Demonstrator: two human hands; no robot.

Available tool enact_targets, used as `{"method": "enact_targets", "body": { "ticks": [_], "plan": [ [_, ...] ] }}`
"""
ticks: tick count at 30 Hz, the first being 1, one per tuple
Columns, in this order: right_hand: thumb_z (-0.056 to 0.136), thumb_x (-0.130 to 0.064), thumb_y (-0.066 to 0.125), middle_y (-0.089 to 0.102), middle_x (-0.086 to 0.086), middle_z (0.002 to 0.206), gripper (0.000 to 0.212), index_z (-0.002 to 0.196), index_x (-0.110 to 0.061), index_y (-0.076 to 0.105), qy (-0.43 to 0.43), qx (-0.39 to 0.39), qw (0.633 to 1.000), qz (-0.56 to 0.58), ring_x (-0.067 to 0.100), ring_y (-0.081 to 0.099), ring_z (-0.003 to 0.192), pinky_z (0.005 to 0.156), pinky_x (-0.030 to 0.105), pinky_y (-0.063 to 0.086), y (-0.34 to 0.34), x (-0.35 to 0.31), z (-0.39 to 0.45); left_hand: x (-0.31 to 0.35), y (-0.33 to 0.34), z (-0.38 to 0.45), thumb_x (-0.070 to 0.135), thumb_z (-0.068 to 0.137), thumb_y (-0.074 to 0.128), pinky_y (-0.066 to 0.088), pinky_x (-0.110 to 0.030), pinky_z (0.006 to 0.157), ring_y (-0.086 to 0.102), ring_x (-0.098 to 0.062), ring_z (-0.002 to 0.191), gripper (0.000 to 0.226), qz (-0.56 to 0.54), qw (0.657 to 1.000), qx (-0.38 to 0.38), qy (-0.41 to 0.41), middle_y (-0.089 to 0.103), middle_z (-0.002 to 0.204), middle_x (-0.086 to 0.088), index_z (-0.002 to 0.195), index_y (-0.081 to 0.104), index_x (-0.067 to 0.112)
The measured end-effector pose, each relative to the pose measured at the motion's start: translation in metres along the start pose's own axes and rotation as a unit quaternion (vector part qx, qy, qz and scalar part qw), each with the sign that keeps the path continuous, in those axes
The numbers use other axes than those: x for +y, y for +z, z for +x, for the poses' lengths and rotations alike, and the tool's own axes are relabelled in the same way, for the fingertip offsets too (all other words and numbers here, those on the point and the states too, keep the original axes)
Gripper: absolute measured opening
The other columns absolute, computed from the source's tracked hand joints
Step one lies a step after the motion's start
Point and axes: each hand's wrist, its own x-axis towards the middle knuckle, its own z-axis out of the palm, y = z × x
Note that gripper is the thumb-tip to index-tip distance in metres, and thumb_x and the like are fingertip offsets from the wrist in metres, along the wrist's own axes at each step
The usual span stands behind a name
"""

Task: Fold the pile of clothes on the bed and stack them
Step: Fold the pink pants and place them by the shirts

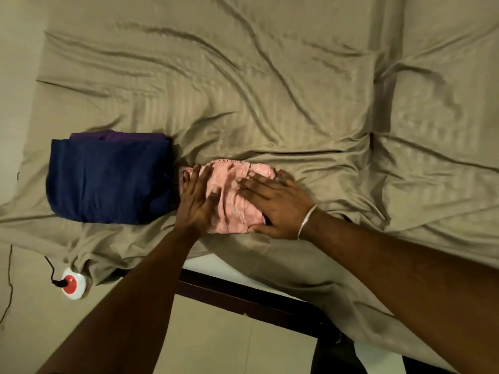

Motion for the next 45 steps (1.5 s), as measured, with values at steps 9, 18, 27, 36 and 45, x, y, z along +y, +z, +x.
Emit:
{"method": "enact_targets", "body": {
  "ticks": [9,18,27,36,45],
  "plan": [
    [0.087,-0.056,0.060,0.065,0.007,0.123,0.048,0.119,-0.021,0.068,-0.007,0.154,0.988,0.005,0.029,0.060,0.110,0.085,0.043,0.044,-0.018,-0.003,-0.018,-0.005,0.007,0.008,0.062,0.085,0.013,-0.021,-0.008,0.107,-0.003,-0.005,0.145,0.086,-0.049,0.996,-0.028,-0.063,0.010,0.163,-0.003,0.155,0.015,0.013],
    [0.087,-0.007,0.054,0.070,0.008,0.088,0.019,0.081,-0.008,0.072,-0.072,0.148,0.985,0.043,0.029,0.065,0.075,0.064,0.035,0.054,0.015,-0.027,-0.023,-0.011,0.012,0.010,0.064,0.085,0.015,-0.013,-0.028,0.120,-0.002,-0.011,0.150,0.083,-0.078,0.994,-0.029,-0.065,0.005,0.158,0.009,0.154,0.012,0.019],
    [0.075,-0.065,0.069,0.062,0.001,0.080,0.051,0.088,-0.017,0.060,0.374,0.165,0.883,0.231,0.021,0.059,0.070,0.060,0.032,0.048,-0.017,-0.049,0.016,-0.021,0.022,0.011,0.061,0.089,0.012,-0.007,-0.041,0.123,0.000,-0.018,0.152,0.079,-0.067,0.996,-0.014,-0.057,0.009,0.164,-0.005,0.155,0.011,0.018],
    [0.076,-0.025,0.077,0.071,0.000,0.068,0.016,0.064,-0.026,0.067,0.591,0.270,0.604,0.462,0.025,0.070,0.068,0.072,0.047,0.058,0.005,-0.042,0.022,-0.023,0.022,0.010,0.076,0.086,0.008,-0.018,-0.025,0.117,-0.010,-0.015,0.151,0.089,-0.078,0.995,-0.020,-0.063,0.001,0.165,0.002,0.156,0.008,0.021],
    [0.069,-0.027,0.080,0.063,-0.002,0.077,0.028,0.086,-0.020,0.060,0.357,0.139,0.887,0.258,0.024,0.063,0.071,0.061,0.035,0.051,0.003,-0.087,0.002,-0.030,0.029,0.011,0.079,0.085,-0.002,-0.013,-0.040,0.121,-0.011,-0.014,0.151,0.092,-0.065,0.995,-0.037,-0.063,-0.002,0.165,0.001,0.157,0.003,0.022]
  ]
}}
